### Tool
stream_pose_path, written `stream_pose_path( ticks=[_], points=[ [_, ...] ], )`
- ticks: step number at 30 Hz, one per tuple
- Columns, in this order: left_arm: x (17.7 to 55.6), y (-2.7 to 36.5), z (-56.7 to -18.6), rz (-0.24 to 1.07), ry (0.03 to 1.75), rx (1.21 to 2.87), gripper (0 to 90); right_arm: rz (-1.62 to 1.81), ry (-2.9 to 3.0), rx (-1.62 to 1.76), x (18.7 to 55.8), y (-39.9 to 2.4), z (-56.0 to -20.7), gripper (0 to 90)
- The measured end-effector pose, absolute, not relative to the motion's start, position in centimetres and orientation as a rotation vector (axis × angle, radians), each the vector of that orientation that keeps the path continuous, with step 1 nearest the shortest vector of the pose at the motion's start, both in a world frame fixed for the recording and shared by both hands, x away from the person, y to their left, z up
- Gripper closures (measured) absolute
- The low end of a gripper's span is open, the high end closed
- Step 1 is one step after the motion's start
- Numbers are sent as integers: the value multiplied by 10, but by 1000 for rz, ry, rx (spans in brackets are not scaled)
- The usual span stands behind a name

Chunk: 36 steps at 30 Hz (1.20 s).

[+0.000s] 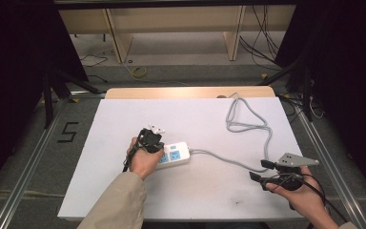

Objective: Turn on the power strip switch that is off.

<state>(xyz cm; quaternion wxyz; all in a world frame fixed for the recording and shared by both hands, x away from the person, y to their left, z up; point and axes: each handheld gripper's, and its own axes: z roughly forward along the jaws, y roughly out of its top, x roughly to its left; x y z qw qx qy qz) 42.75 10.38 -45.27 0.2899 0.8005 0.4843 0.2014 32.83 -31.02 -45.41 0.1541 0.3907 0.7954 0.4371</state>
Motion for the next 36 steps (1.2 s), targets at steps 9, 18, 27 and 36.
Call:
stream_pose_path(
  ticks=[9,18,27,36],
  points=[
    [427,102,-453,550,1292,2153,898,1251,2282,1116,328,-310,-455,321],
    [426,101,-453,564,1276,2179,898,1248,2285,1117,328,-309,-454,321],
    [428,98,-452,573,1280,2209,899,1251,2287,1114,328,-309,-455,322],
    [429,96,-452,571,1291,2216,900,1246,2290,1112,328,-309,-455,326]
  ],
)
